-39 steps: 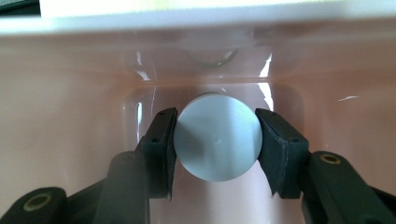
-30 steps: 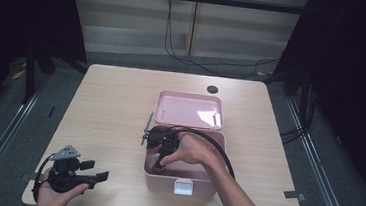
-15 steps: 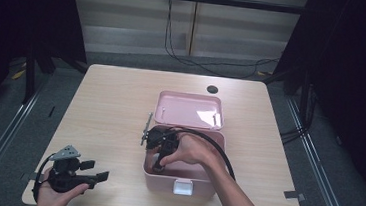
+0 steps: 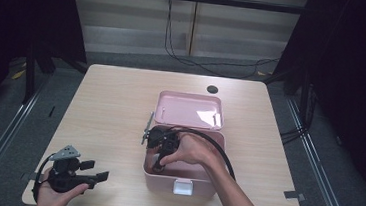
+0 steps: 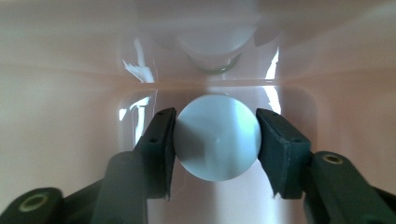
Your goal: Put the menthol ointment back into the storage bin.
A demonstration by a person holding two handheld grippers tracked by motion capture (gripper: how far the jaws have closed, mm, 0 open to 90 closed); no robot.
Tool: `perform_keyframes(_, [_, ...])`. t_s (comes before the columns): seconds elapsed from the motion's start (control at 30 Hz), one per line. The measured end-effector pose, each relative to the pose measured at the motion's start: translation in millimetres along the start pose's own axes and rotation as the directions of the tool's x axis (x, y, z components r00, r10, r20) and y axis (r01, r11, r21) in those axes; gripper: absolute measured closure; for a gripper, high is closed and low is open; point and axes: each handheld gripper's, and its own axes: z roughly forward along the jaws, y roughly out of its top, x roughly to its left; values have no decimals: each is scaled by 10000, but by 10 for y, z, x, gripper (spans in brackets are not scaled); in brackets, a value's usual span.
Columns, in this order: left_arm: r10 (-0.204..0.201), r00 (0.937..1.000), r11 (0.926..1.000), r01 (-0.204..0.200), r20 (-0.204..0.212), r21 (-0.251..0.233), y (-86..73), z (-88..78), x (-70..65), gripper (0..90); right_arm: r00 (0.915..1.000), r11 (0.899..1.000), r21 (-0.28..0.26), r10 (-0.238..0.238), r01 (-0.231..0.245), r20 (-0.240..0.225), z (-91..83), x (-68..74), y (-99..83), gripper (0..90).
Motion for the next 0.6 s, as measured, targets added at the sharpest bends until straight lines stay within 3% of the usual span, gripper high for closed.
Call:
perform_keyframes(0.37, [-1,10000,10000,1,32,-3,1,1,-3,258,9994,9993,185,332,-334,122,-126,6,-1,390])
perform_keyframes(0.6, [-8,10000,10000,8,16,-5,1,-2,0,258,9995,9985,464,301,-307,133,-154,14,1,329])
